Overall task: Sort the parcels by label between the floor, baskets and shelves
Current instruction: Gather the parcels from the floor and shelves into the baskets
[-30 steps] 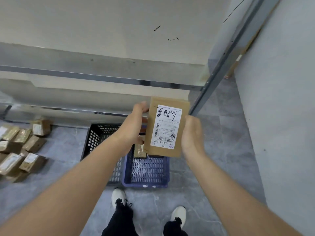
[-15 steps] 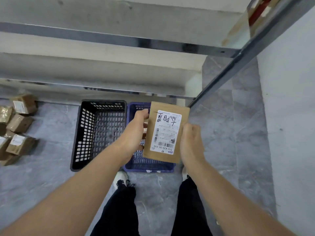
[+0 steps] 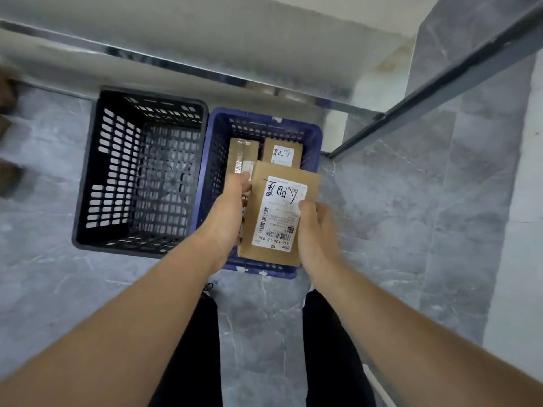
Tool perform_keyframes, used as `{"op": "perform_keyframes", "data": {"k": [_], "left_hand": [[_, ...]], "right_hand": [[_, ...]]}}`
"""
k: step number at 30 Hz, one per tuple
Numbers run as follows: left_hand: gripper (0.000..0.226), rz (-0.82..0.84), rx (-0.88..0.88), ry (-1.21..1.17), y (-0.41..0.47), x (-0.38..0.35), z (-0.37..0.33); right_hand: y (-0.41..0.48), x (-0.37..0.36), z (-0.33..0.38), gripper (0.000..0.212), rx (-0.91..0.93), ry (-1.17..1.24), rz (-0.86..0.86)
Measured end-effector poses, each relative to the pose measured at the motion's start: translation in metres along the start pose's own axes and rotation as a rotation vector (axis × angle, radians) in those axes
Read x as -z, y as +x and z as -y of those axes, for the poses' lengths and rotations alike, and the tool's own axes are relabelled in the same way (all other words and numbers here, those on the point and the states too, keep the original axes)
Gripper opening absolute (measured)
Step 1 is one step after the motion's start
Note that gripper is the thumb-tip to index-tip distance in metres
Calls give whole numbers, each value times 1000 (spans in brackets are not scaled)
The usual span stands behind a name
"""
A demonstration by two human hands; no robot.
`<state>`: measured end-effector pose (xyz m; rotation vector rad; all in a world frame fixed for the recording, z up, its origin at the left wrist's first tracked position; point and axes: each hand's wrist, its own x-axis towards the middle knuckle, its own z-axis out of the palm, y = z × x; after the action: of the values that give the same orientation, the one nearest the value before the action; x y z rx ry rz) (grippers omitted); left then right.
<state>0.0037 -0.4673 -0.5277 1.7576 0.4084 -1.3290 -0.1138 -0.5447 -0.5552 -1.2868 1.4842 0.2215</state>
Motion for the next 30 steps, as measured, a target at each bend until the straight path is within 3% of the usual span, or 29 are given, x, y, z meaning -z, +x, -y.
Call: {"op": "perform_keyframes", "data": {"k": [10,16,19,26,30], "left_hand": [[48,-55,116,-102,121,-4,87],[46,-31,148,-118,184,-12,113],[52,-46,170,-123,212,-17,127],[52,-31,246,-119,270,-26,163],[50,-40,248,-101,299,-28,178]], "right_hand": [[99,-52,-76,67,-56,6,90],[139,-77,-108,83,-94,9,139],[166,-85,-126,75,-102,-28,189],[217,-110,-158,89,-163,-60,210],[249,-128,-179,114,-220,-114,229]]}}
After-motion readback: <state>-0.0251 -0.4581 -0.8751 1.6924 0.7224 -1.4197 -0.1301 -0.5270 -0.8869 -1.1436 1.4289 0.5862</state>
